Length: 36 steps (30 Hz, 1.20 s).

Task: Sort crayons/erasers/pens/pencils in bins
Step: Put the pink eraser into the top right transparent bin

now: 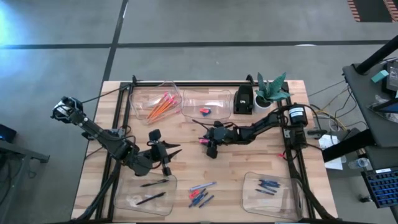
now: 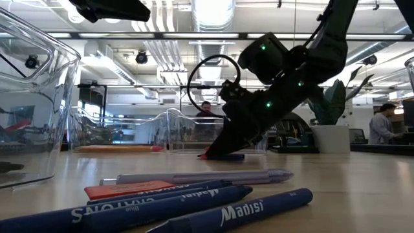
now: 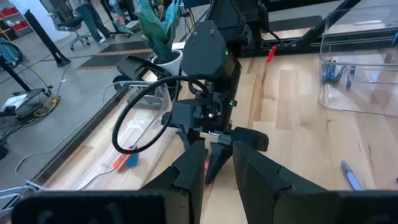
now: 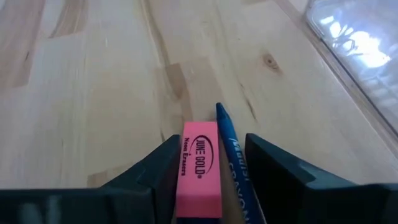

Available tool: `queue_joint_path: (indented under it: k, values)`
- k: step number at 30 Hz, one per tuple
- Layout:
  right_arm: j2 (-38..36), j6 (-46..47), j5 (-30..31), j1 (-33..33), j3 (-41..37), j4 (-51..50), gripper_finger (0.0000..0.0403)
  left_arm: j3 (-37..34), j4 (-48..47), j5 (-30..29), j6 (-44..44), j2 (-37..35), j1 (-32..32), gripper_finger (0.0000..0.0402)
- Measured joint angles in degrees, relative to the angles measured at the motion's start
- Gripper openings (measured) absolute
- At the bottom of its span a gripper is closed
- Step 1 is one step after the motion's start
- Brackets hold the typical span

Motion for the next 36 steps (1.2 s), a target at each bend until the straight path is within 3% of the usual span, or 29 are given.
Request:
queue_joint_path:
  k: [12, 36]
  values:
    - [-0.87, -0.18, -0.19, 0.00, -0.02, -2.12, 0.0090, 0.00, 0.00, 0.00, -0.09, 0.00, 0.00, 0.0070]
    - [-9.06, -0.73, -0.61, 0.52, -0.19, -5.01, 0.0070, -0.07, -0.02, 0.00, -0.20, 0.07, 0.00, 0.0070]
